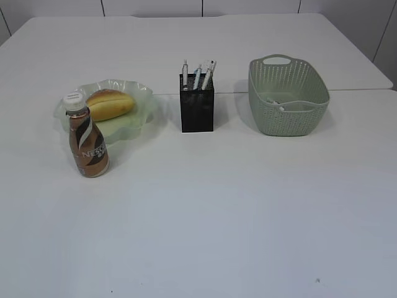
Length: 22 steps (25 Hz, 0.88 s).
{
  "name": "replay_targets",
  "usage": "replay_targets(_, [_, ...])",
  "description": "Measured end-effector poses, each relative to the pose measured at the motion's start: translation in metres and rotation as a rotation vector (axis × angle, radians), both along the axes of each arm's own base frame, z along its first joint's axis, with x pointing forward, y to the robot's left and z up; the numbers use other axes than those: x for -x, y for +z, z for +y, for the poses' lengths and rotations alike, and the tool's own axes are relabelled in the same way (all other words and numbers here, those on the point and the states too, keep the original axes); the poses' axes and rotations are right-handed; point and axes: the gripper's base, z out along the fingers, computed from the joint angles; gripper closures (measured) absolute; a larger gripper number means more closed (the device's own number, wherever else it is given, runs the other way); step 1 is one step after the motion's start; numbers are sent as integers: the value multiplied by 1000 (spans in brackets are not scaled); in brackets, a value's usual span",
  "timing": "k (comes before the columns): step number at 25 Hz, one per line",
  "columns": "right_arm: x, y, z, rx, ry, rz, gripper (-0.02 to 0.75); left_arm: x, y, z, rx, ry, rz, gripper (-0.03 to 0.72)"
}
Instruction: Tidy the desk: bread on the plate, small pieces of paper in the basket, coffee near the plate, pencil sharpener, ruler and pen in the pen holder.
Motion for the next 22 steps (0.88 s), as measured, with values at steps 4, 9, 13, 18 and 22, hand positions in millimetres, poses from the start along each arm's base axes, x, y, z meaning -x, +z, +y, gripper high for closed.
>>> replay_targets(4, [-9,-10,5,-13,8,-5,345,0,0,0,0,0,0,408])
replay_targets(9, [-12,-18,6,12,16,33,345,0,0,0,0,0,0,416])
replay_targets(13, [-12,-25,6,31,20,71,345,0,0,0,9,6,5,419])
replay_targets(18, [-12,-25,6,32,20,73,345,0,0,0,33,22,20,420])
replay_targets(22, [-12,-25,6,32,20,73,345,0,0,0,37,24,22,420])
